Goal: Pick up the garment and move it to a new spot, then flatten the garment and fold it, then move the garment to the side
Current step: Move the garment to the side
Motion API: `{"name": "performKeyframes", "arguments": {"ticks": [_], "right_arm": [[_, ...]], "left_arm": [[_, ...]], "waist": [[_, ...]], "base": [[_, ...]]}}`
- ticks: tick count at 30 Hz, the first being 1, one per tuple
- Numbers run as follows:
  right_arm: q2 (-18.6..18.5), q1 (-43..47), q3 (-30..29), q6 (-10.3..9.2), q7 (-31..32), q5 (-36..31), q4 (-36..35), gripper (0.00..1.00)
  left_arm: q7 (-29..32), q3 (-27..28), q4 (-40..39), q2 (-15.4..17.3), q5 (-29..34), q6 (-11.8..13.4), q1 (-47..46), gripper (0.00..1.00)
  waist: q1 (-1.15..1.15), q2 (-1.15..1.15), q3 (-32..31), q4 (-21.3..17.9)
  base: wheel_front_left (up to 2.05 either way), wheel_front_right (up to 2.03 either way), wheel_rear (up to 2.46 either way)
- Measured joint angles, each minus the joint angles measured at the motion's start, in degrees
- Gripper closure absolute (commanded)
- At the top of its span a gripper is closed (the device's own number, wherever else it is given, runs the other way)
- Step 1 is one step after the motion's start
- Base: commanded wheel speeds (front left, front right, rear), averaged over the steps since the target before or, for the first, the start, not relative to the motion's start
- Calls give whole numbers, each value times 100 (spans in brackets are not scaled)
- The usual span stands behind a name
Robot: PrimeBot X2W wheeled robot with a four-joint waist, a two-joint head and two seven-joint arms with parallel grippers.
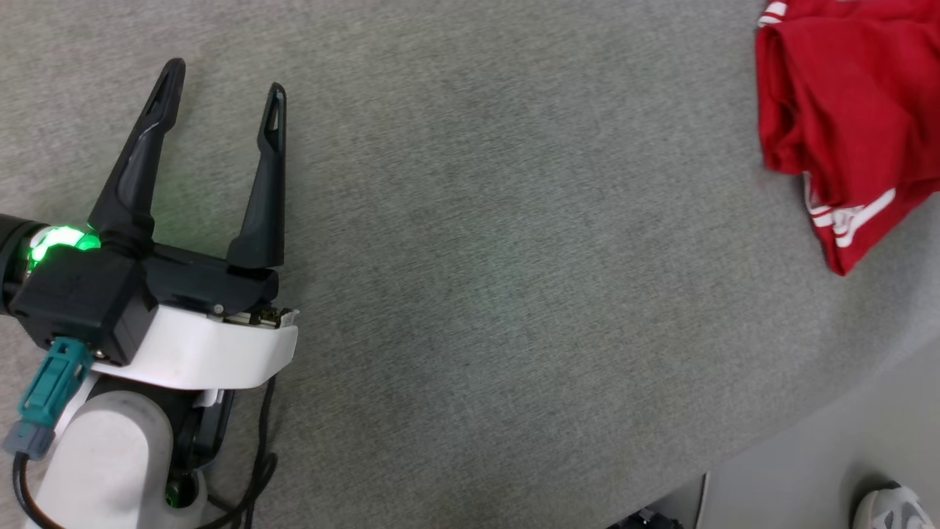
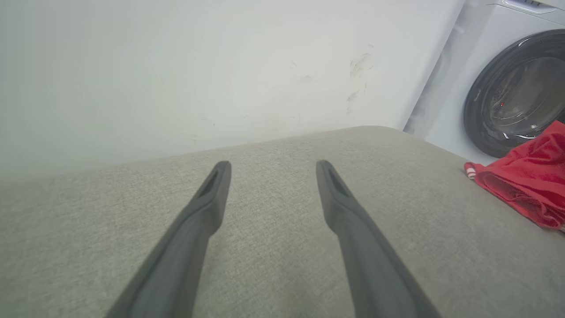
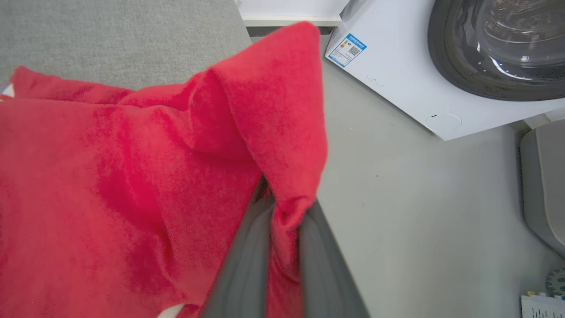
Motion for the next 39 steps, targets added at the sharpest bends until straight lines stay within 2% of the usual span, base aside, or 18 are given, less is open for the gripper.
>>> {"name": "performKeyframes", "arguments": {"ticks": [2,3,4,12,19,28,29,39], "right_arm": [[120,-9,-9,0,-67,-42,209,100],[155,-10,-12,0,-87,-67,313,64],[179,-10,-34,0,-122,-83,404,0],[146,63,-366,0,-797,-423,644,0],[216,785,-818,0,-1422,-869,120,0],[1042,2228,-1256,0,-1717,-1138,-1347,0],[1383,2745,-1291,0,-1744,-1151,-1891,0],[2327,4163,-953,0,-1740,-1249,-3211,0]], "left_arm": [[-20,-9,31,-5,-5,-1,0,0],[-33,-18,59,-15,-12,-1,0,0],[-65,-20,96,-24,-14,1,0,0],[-427,-109,543,-276,-240,59,217,0],[-825,-129,1056,-541,-488,203,822,0],[-1037,-158,1538,-771,-742,327,1509,0],[-1091,-188,1702,-813,-810,332,1651,0],[-1335,-197,2253,-927,-975,299,1987,0]], "waist": [[0,0,20,60],[0,0,8,88],[0,0,-18,112],[-1,0,-524,320],[-2,0,-1315,538],[-2,0,-2379,910],[-3,0,-2659,1091],[-2,0,-3368,1807]], "base": [[0,0,0],[0,0,0],[0,0,0],[0,0,0],[0,0,0],[0,0,0],[0,0,0],[0,0,0]]}}
